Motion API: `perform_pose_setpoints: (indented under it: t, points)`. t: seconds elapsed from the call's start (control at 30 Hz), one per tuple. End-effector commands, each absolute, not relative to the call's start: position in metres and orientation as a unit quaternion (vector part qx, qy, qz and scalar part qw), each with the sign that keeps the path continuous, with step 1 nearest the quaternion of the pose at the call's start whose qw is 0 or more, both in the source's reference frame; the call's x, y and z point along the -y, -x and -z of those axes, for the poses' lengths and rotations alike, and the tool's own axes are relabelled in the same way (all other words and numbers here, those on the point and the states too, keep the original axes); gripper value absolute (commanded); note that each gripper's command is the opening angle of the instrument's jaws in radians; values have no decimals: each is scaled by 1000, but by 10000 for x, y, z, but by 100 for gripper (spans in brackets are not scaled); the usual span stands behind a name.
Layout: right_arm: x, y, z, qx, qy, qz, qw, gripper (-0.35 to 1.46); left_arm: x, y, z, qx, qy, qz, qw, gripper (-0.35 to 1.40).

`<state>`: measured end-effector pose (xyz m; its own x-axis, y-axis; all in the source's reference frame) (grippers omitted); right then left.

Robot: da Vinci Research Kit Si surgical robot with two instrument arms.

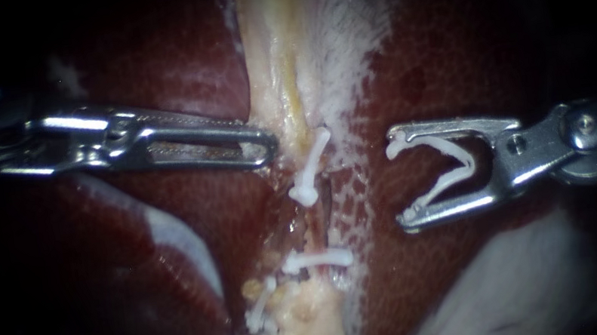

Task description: Clipping second clip right tube

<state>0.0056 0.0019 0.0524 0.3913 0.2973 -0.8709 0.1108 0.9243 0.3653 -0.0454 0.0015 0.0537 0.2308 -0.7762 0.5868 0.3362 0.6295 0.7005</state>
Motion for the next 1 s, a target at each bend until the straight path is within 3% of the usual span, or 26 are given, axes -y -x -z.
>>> perform_pose_setpoints:
  t: [0.03,0.2,0.7,1.0]
  points:
    - [-19,-56,-524,-549,-186,-57,813,60,-15,454,-537,498,-222,369,753,-35]
    - [-14,-58,-527,-550,-184,-53,813,60,-16,452,-536,498,-223,368,752,-35]
    - [34,-98,-570,-510,-302,-165,788,60,-51,414,-478,506,-213,369,750,-35]
    - [41,-121,-591,-501,-318,-184,784,60,-46,409,-439,513,-208,370,746,-35]
